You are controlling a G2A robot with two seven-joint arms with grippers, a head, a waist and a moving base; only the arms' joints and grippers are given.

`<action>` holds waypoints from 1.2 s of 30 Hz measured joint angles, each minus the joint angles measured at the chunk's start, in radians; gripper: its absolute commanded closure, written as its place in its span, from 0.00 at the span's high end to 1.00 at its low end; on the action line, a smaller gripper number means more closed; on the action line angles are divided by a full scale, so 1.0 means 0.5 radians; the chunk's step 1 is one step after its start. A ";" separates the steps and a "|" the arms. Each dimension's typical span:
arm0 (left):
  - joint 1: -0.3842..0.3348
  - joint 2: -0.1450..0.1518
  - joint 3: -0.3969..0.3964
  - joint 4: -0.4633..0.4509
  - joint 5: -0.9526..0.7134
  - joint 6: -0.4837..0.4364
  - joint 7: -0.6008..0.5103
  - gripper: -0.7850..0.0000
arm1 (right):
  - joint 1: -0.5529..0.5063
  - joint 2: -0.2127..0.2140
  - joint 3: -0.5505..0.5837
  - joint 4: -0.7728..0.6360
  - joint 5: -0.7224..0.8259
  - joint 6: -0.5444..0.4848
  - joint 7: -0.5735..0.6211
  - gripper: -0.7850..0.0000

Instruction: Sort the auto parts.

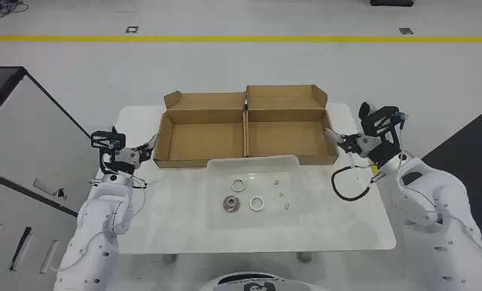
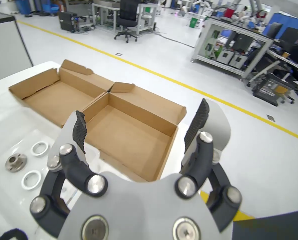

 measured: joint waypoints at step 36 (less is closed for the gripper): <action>0.000 0.000 0.000 0.000 0.000 0.000 0.000 1.00 | 1.360 0.650 -1.477 0.244 1.071 -0.481 1.243 1.00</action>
